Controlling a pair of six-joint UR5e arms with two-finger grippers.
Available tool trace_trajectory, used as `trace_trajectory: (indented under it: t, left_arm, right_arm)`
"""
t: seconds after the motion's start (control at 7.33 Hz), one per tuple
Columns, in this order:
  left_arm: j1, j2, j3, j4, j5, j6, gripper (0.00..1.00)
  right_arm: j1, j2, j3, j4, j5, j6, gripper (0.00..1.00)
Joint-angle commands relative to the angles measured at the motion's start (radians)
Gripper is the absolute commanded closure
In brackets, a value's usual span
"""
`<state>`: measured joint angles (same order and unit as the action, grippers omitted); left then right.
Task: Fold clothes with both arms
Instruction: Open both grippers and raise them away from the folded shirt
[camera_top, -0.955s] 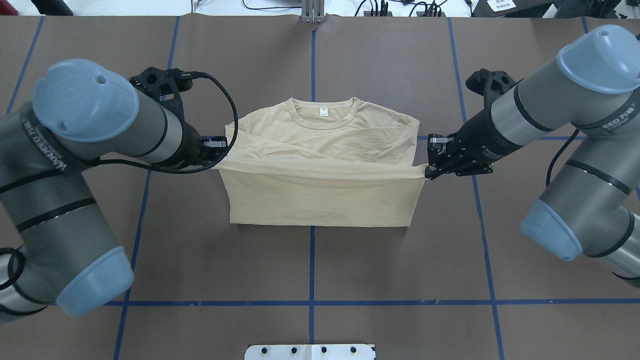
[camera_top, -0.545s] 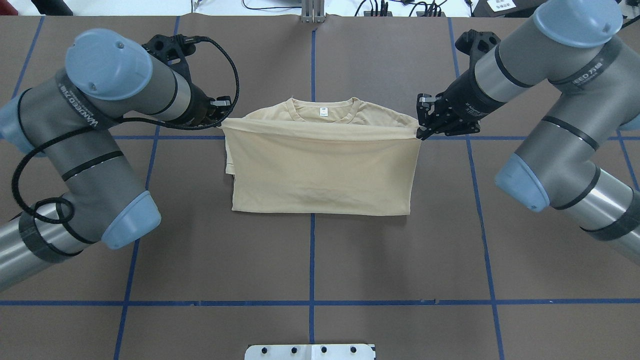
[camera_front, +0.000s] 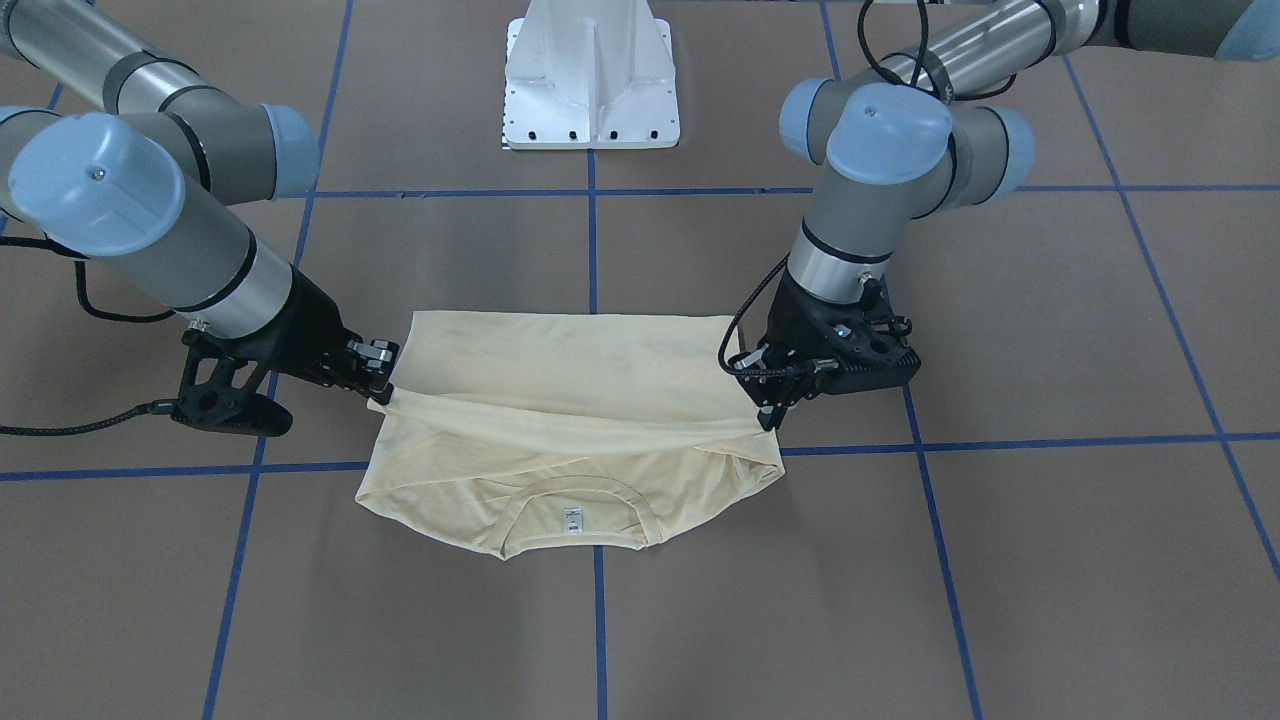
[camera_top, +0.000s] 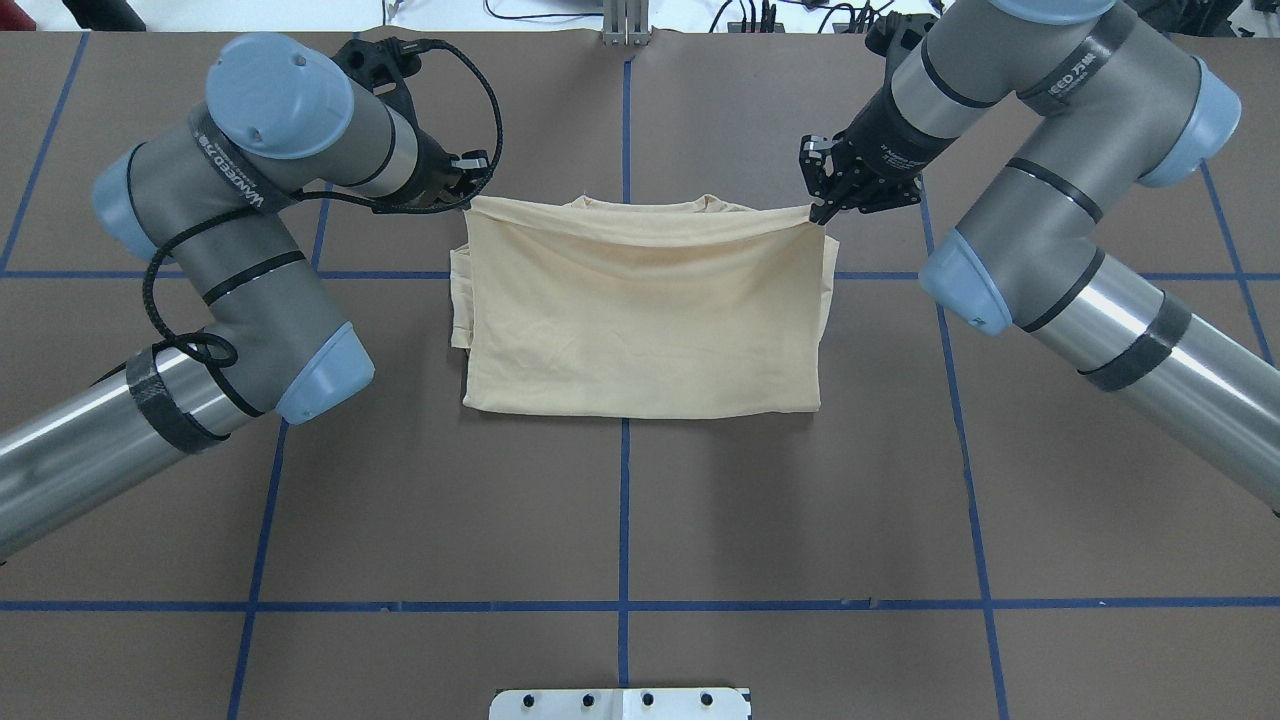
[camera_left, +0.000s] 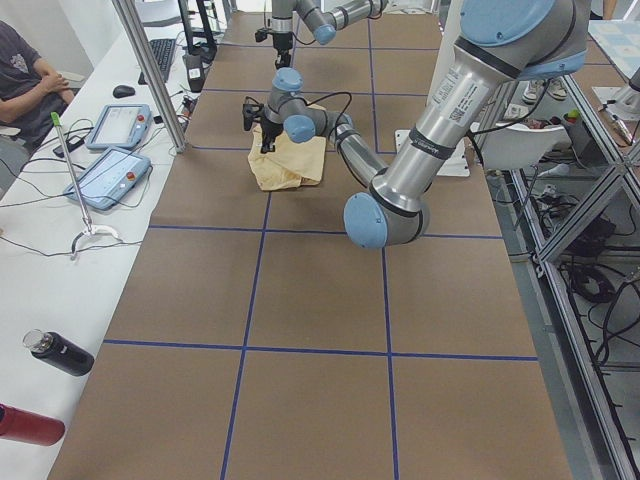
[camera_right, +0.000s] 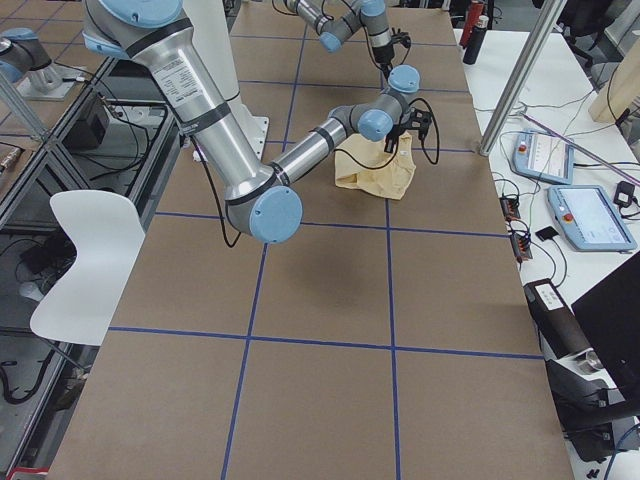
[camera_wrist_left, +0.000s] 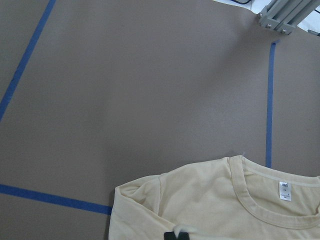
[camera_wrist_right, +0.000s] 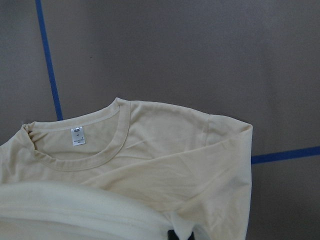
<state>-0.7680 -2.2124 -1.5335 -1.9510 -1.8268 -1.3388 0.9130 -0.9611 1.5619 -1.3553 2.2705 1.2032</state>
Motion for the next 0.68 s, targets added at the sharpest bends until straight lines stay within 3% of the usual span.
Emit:
trace_trajectory:
  t: [0.0, 0.27, 0.55]
  left_arm:
    - [0.001, -0.004, 0.145, -0.133, 0.003, -0.002, 1.00]
    - [0.006, -0.006, 0.231, -0.219, 0.006, -0.002, 1.00]
    - [0.007, -0.042, 0.253, -0.227, 0.006, -0.006, 1.00]
  right_arm:
    - [-0.009, 0.028, -0.113, 0.095, -0.019, -0.001, 1.00]
    - [-0.009, 0.036, -0.184, 0.148, -0.046, -0.002, 1.00]
    - [-0.009, 0.071, -0.270, 0.200, -0.051, -0.001, 1.00]
